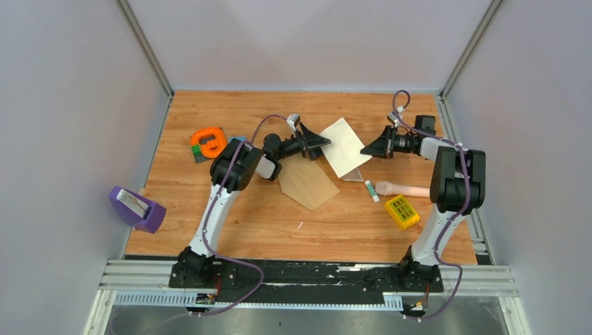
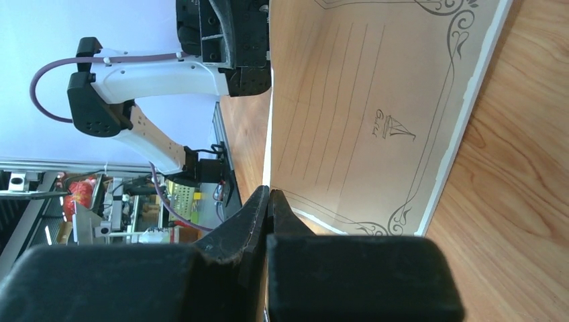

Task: Place the letter into the envelope and seal it
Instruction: Fold the letter at the center of the board.

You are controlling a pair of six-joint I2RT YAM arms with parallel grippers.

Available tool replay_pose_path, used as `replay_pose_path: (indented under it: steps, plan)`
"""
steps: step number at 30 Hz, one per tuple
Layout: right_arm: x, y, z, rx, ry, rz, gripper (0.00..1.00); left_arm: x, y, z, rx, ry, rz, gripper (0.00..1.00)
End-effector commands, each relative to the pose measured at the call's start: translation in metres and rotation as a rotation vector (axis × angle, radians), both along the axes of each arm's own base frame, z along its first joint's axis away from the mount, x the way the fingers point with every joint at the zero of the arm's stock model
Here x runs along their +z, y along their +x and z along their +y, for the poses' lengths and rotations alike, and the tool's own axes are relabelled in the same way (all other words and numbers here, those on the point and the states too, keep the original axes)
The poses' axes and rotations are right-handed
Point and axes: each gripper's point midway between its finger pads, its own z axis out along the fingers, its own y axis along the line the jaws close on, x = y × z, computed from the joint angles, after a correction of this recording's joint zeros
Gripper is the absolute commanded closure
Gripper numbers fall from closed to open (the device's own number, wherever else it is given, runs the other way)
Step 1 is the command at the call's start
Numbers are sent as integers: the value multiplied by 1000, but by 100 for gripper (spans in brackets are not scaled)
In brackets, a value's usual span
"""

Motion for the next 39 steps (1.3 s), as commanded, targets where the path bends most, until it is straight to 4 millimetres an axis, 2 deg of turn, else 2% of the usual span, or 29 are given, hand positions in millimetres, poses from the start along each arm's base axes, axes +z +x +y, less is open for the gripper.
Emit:
replay_pose_path:
  steps: [1,4,6,8,15,27,30,34,37,39]
  plan:
    - [13,0,0,7,-26,-102,99,24,-5,0,-7,-30,-72,19]
    - [8,-2,1,7,-32,-97,99,26,-4,0,-7,-31,-74,37]
    - [7,-2,0,6,-34,-94,98,27,-3,1,-8,-30,-69,45]
    - [5,-2,0,1,-42,-93,98,28,-3,2,-10,-29,-67,48]
    - [-6,3,-5,-37,-96,-82,96,26,0,11,6,-19,-62,49]
    - [-17,6,-7,-50,-126,-65,90,27,5,14,6,-16,-55,80]
    - [-20,6,-7,-48,-138,-68,82,27,4,13,1,-14,-56,86]
    - [-19,11,-10,-41,-173,-94,54,30,3,13,-13,-9,-65,96]
    - [-7,18,-13,-16,-201,-160,46,38,-3,11,-52,-1,-100,98]
    - [9,22,-13,19,-204,-228,41,45,-8,10,-88,9,-135,99]
